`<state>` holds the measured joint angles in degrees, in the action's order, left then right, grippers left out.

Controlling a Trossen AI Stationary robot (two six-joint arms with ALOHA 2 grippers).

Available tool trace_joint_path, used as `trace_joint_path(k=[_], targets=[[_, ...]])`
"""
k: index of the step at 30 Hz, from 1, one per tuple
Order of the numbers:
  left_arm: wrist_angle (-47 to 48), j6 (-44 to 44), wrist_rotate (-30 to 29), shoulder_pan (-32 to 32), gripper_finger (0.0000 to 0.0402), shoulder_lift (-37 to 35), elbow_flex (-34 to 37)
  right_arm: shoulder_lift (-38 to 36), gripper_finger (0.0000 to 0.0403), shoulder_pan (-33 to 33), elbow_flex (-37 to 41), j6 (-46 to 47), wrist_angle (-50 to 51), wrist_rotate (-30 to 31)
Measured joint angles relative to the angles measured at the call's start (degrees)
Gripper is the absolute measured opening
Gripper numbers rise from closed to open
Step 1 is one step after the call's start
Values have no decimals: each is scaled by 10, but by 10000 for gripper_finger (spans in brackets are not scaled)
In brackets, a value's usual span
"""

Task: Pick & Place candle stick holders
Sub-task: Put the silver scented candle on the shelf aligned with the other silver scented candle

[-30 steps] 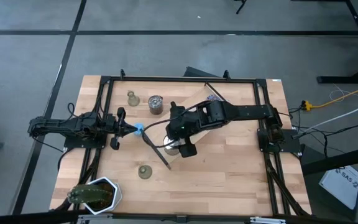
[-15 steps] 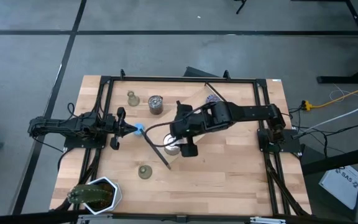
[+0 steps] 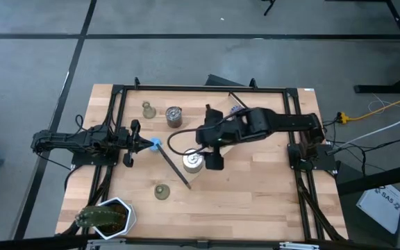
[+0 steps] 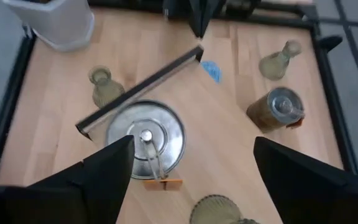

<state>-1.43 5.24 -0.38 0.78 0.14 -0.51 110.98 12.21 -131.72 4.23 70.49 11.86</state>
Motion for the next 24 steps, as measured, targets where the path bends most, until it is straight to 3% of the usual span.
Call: trace_joint_path(k=[14, 24], targets=[[0, 0, 0, 0, 13, 0, 0, -54, 243, 2, 0, 0, -3, -2], [0, 0, 0, 0, 12, 0, 0, -65, 179, -11, 48, -1, -12, -50]])
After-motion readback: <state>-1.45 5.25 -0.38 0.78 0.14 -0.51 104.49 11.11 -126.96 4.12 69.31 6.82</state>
